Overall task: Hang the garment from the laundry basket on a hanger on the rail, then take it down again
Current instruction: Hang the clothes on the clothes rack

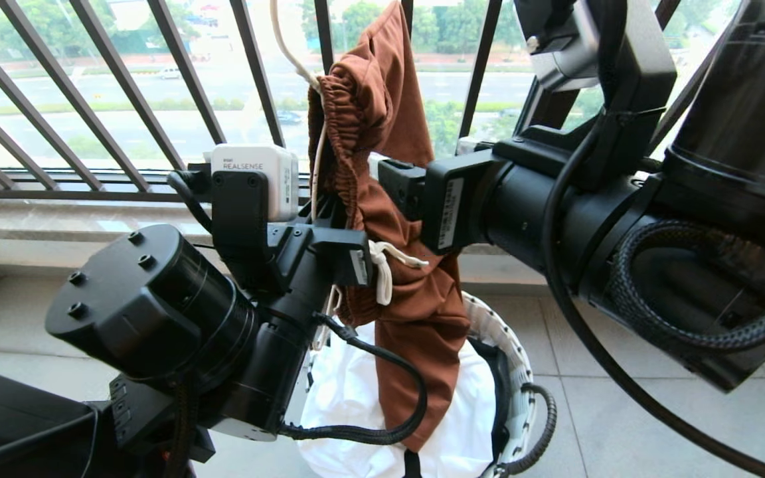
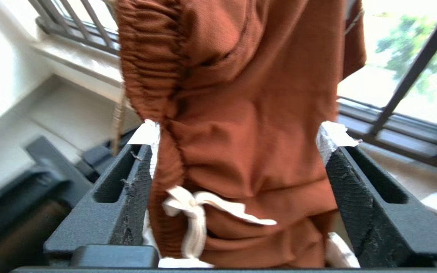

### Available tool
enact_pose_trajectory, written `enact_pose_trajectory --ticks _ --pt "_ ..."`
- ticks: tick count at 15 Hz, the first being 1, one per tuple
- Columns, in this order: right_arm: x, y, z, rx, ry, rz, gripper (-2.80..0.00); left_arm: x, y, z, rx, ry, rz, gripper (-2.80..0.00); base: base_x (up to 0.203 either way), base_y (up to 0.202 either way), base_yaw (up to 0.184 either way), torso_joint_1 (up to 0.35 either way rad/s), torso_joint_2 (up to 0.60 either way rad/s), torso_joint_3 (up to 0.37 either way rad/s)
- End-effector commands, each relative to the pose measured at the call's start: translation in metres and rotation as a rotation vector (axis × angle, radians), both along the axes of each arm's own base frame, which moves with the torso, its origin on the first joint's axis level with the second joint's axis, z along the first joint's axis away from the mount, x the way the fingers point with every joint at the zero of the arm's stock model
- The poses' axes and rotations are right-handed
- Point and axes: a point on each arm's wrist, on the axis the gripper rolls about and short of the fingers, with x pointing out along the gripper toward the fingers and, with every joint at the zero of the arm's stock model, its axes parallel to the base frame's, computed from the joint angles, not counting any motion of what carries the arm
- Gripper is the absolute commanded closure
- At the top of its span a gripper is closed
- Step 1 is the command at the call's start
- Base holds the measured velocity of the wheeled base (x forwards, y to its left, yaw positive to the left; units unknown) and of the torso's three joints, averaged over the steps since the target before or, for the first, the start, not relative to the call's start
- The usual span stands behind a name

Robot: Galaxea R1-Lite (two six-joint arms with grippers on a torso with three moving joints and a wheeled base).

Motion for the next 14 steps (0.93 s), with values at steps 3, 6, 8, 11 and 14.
enact_pose_trajectory --ticks 3,6,8,11,14 --pt "-0.006 -0.015 0.000 -0.067 -0.040 -0.024 0.00 -0.005 0.005 0.007 -0.030 -0.030 -0.052 0.00 0.000 0.000 0.000 0.000 0.00 0.000" --pt "-0.008 -0.019 0.004 -0.055 -0.048 -0.026 0.00 -0.009 0.008 0.012 -0.077 -0.042 -0.112 0.00 0.000 0.000 0.000 0.000 0.00 0.000" --pt "-0.007 -0.020 0.003 -0.056 -0.044 -0.031 0.00 -0.016 0.015 0.013 -0.093 -0.050 -0.204 0.00 0.000 0.000 0.000 0.000 0.00 0.000" --pt "-0.006 -0.029 0.005 -0.061 -0.051 -0.057 0.00 -0.026 0.025 0.019 -0.092 -0.075 -0.290 0.00 0.000 0.000 0.000 0.000 0.00 0.000" --pt "0.007 -0.039 0.008 -0.138 -0.092 -0.131 0.00 -0.037 0.034 0.023 -0.115 -0.032 -0.361 0.00 0.000 0.000 0.000 0.000 0.00 0.000"
